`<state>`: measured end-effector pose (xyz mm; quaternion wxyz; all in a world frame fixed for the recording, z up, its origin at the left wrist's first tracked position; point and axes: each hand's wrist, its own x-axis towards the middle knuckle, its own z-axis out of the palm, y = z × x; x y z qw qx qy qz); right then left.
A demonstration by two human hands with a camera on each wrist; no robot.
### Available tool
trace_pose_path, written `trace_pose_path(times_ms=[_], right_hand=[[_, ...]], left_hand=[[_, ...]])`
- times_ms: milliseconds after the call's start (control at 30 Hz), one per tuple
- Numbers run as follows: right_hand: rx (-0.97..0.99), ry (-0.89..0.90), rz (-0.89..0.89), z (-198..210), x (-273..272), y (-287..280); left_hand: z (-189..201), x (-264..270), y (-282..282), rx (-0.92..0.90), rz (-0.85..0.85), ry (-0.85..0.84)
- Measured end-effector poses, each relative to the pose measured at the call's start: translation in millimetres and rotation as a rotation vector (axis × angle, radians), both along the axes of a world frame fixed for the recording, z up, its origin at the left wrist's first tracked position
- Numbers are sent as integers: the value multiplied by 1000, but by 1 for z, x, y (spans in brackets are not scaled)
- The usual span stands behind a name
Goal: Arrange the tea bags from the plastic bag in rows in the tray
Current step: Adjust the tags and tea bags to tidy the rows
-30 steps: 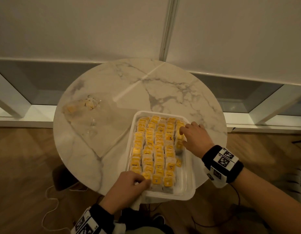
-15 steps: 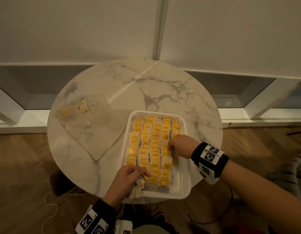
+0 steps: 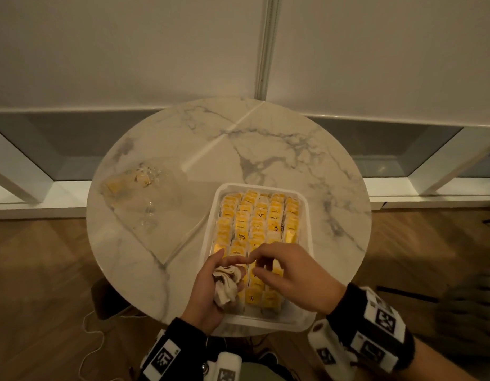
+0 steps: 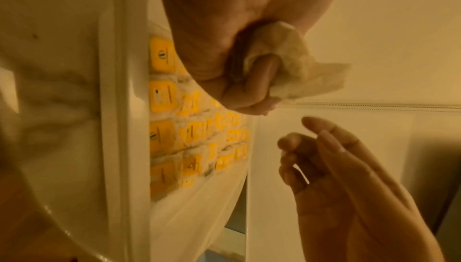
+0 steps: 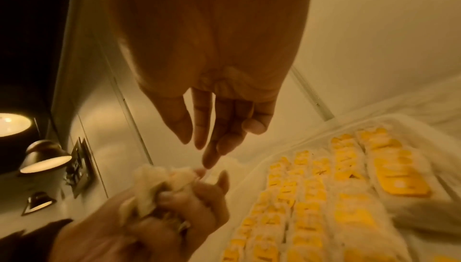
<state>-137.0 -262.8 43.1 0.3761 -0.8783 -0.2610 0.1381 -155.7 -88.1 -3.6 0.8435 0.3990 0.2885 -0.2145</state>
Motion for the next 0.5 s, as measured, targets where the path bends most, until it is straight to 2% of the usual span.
trace_pose_path(times_ms=[133, 233, 400, 500], right_hand=[[97, 8, -51, -10, -9, 7], [100, 46, -80, -14, -9, 6], [103, 59, -181, -13, -8, 5], [155, 91, -263, -15, -4, 2]], left_hand=[[11, 2, -11, -96, -6, 80], [11, 2, -15, -135, -71, 69], [4, 4, -30, -37, -97, -24], [3, 6, -33, -23, -119, -18]])
